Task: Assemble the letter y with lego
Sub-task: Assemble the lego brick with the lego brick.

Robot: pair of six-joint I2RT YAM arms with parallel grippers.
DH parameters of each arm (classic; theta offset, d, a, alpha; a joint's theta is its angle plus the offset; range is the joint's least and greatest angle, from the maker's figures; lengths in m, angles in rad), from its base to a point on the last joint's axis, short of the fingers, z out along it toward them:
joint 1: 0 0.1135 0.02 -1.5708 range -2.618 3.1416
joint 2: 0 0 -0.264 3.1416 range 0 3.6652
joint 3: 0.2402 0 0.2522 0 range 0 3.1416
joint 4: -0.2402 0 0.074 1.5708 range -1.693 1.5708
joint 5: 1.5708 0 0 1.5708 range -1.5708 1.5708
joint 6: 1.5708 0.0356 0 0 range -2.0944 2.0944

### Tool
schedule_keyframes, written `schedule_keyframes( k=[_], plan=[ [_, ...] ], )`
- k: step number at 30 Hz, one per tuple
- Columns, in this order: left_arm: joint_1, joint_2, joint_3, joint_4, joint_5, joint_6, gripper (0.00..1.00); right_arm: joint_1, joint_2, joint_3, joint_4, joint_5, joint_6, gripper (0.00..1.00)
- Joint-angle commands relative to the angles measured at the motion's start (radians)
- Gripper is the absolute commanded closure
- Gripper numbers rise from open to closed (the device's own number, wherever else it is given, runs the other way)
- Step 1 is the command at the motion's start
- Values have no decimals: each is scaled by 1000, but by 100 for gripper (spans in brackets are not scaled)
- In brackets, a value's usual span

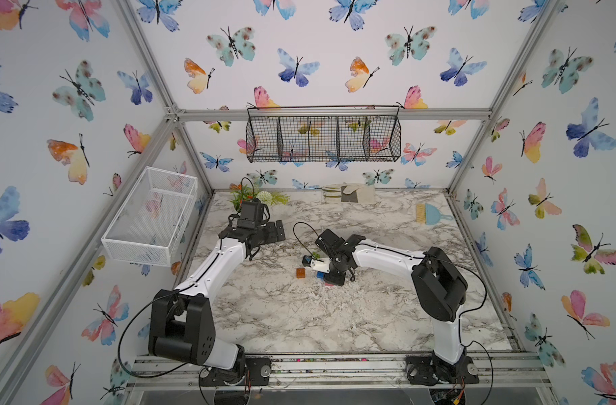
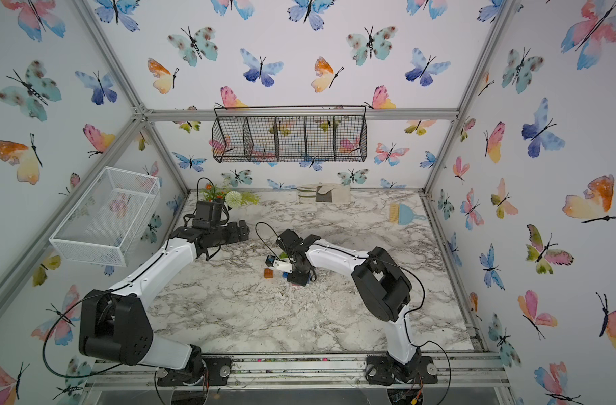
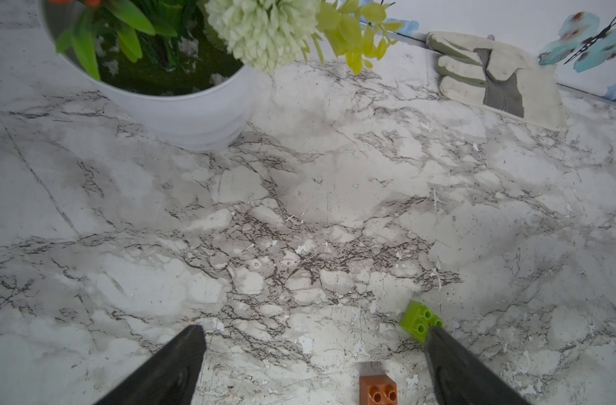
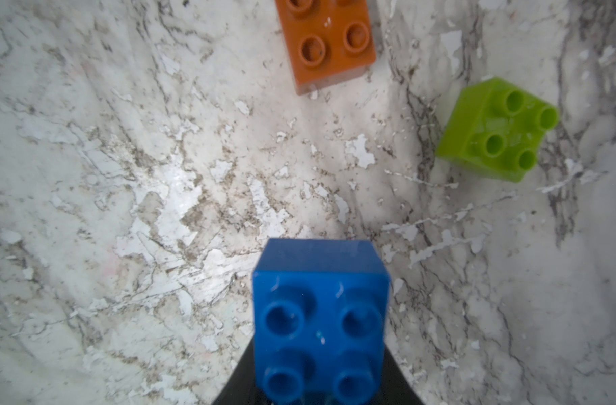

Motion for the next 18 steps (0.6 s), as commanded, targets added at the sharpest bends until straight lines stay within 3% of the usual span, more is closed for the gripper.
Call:
schedule_keyframes(
  k=[1,18],
  plan=[
    [2,0,25,-2,4,-3,2,3,4,-11,-70,26,4,84],
    [4,-4,25,-2,5,-3,2,26,142,42,-104,43,-3,84]
  ],
)
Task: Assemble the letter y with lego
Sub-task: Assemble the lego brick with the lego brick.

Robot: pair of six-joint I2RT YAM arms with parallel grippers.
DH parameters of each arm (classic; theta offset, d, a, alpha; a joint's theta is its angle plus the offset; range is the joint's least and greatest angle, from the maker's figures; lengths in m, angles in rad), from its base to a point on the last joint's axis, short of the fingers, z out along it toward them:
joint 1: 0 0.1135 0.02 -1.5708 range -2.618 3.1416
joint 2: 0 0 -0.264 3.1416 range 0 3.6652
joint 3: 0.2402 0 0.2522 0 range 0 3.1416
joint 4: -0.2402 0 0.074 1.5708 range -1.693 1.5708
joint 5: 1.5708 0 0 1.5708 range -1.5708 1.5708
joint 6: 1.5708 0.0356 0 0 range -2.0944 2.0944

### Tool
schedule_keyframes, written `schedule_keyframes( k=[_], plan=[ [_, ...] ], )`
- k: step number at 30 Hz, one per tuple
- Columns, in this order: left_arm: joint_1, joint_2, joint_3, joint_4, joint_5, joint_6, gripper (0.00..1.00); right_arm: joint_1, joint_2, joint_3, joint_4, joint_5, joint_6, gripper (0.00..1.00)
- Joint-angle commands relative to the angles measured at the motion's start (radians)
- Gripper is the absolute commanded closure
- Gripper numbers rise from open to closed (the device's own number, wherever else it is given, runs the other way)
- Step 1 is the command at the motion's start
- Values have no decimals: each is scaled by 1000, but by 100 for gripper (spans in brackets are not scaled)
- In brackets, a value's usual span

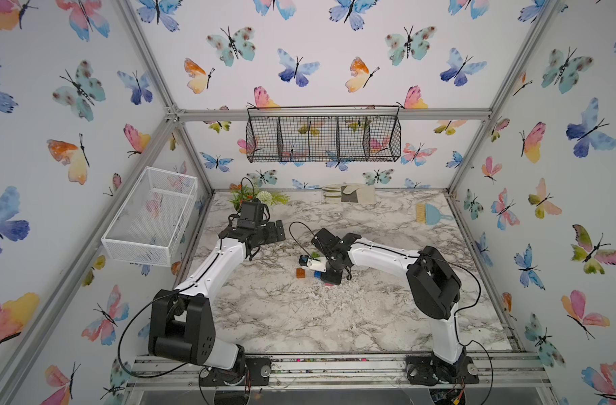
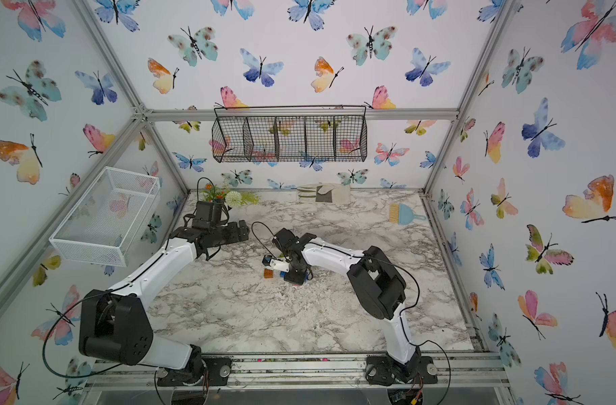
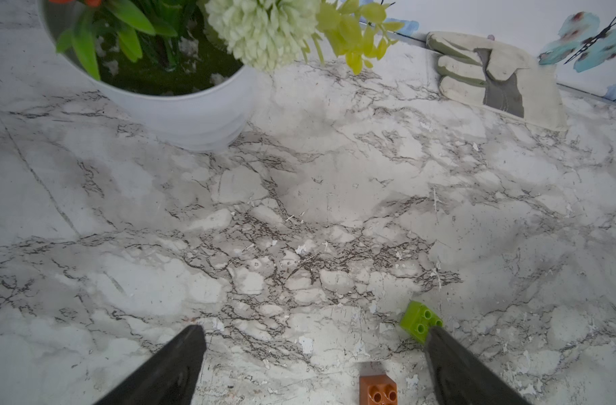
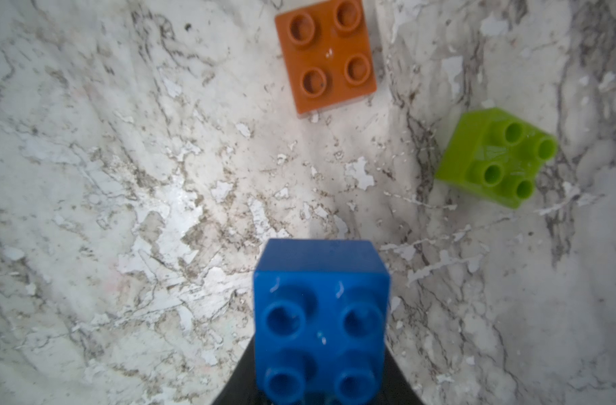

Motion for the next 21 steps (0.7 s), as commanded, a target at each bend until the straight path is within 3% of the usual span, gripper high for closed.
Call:
schedule_keyframes(
  k=[1,14,21],
  plan=[
    [4,-2,25,-2,5,-3,2,6,88,-33,-83,38,2,84],
    [7,3,26,-2,10,-4,2,7,-19,-111,-55,103,30,84],
    [8,-1,25,-2,9,-4,2,7,-18,-122,-47,46,3,83]
  ],
)
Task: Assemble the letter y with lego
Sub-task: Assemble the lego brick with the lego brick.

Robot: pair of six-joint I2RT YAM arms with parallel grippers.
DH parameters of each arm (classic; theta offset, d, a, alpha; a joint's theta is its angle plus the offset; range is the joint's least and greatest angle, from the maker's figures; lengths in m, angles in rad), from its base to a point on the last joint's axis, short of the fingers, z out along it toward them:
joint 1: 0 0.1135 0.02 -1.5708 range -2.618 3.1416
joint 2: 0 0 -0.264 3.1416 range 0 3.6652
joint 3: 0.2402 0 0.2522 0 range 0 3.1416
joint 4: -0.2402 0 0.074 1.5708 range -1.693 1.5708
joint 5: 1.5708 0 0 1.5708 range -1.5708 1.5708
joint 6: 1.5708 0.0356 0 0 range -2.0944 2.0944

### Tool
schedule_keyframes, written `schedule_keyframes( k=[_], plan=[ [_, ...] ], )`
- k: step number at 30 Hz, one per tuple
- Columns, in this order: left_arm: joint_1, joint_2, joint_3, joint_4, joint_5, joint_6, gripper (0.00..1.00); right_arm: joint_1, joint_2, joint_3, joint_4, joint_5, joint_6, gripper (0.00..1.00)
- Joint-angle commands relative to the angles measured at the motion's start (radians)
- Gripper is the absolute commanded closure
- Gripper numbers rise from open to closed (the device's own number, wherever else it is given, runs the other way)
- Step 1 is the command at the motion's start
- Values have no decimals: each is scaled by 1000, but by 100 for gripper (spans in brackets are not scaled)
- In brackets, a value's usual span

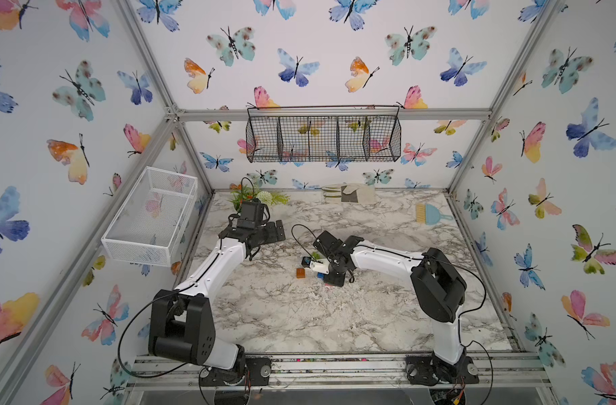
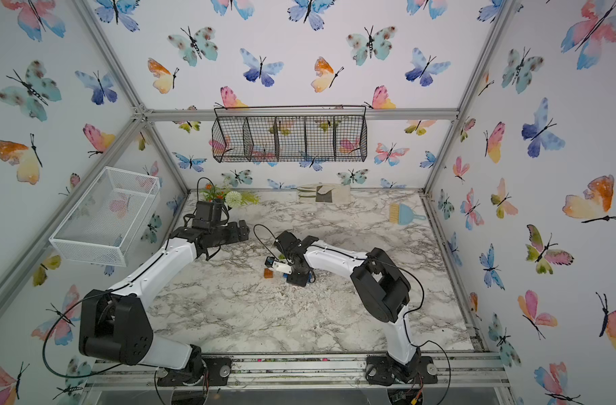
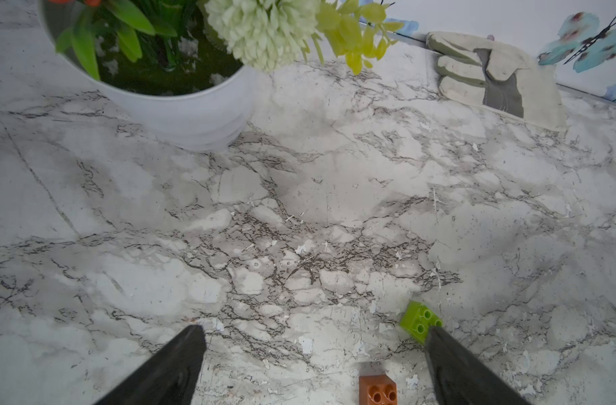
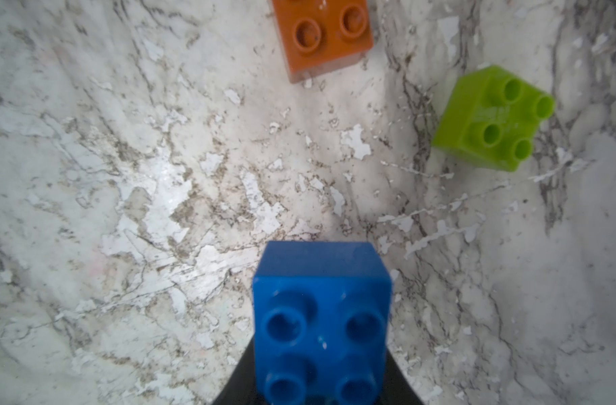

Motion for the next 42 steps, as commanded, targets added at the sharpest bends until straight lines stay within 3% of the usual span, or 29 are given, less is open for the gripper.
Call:
schedule_keyframes(
  k=[1,12,28,42],
  plan=[
    [7,-1,25,-2,9,-3,2,4,38,-50,-60,-7,-18,84],
    [8,-2,25,0,14,-4,2,5,29,-75,-27,-43,-52,84],
    [9,0,25,-3,11,-4,2,14,147,54,-123,-27,-21,83],
    [9,-5,22,1,15,-3,2,28,134,-83,-27,-84,92,84]
  ],
)
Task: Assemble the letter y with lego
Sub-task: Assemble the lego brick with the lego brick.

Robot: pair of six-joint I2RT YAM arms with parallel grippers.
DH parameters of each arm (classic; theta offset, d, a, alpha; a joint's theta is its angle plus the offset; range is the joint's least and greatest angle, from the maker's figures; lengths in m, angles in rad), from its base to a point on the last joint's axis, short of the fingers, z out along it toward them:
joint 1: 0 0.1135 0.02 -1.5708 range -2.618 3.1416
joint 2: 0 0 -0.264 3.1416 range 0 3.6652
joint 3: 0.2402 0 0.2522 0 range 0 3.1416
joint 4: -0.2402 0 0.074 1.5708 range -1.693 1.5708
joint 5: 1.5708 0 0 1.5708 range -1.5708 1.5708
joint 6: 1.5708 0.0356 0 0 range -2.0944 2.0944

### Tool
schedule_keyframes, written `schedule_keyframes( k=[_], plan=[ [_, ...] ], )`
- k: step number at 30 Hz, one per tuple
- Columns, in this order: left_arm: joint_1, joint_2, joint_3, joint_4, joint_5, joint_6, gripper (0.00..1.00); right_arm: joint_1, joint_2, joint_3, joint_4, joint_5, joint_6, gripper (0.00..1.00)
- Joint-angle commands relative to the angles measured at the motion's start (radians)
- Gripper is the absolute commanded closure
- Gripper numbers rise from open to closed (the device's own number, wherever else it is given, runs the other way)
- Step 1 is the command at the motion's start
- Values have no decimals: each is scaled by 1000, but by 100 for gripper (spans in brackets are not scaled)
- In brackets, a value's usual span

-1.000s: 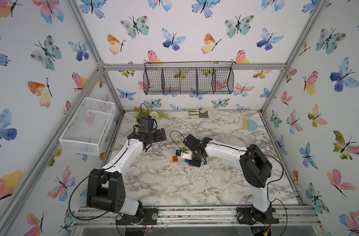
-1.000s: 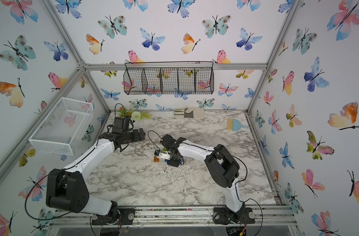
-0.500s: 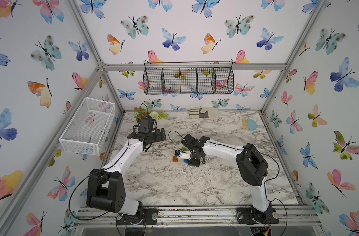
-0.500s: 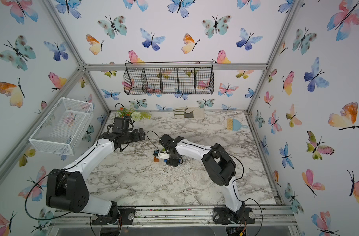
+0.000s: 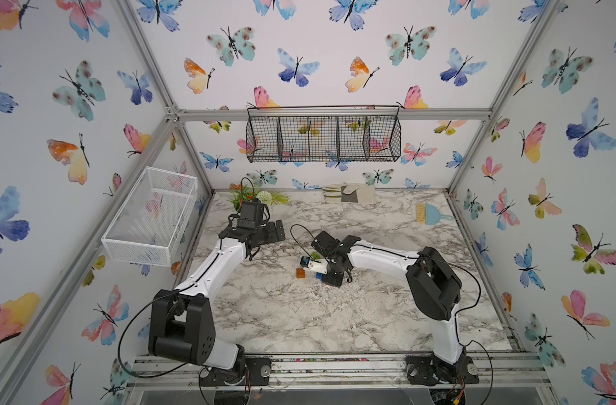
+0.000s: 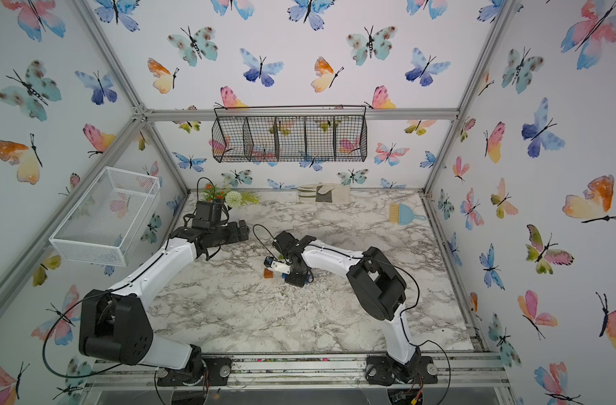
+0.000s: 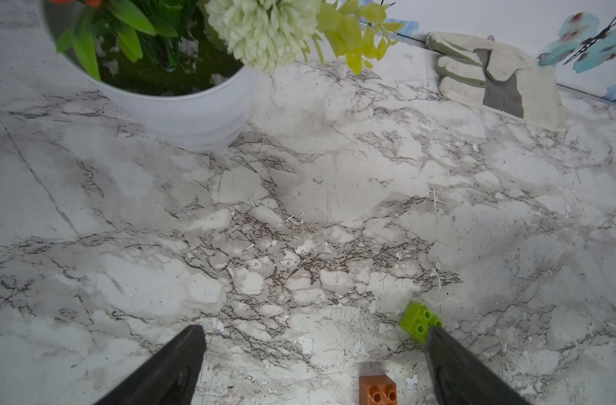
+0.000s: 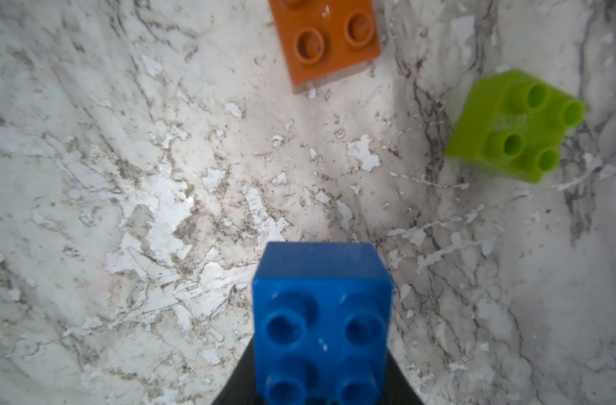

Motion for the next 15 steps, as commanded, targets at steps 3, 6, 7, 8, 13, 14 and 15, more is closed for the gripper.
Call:
schedule_keyframes(
  k=[3,6,7,8,13,14,15],
  plan=[
    [4,-6,20,4,13,-1,2,18,105,-103,-26,-7,54,84],
    [4,-1,23,3,17,0,1,18,93,-85,-27,8,55,84],
    [4,1,24,0,17,-1,2,18,89,-76,-31,10,57,84],
    [4,1,26,-3,17,0,2,18,91,-65,-38,5,56,83],
    [4,-3,35,-10,5,5,2,19,81,-47,-41,37,66,80],
    [4,-3,34,-9,5,5,2,18,76,-42,-44,40,69,79],
    [4,-2,32,-9,8,4,1,18,70,-36,-45,43,71,79]
  ],
)
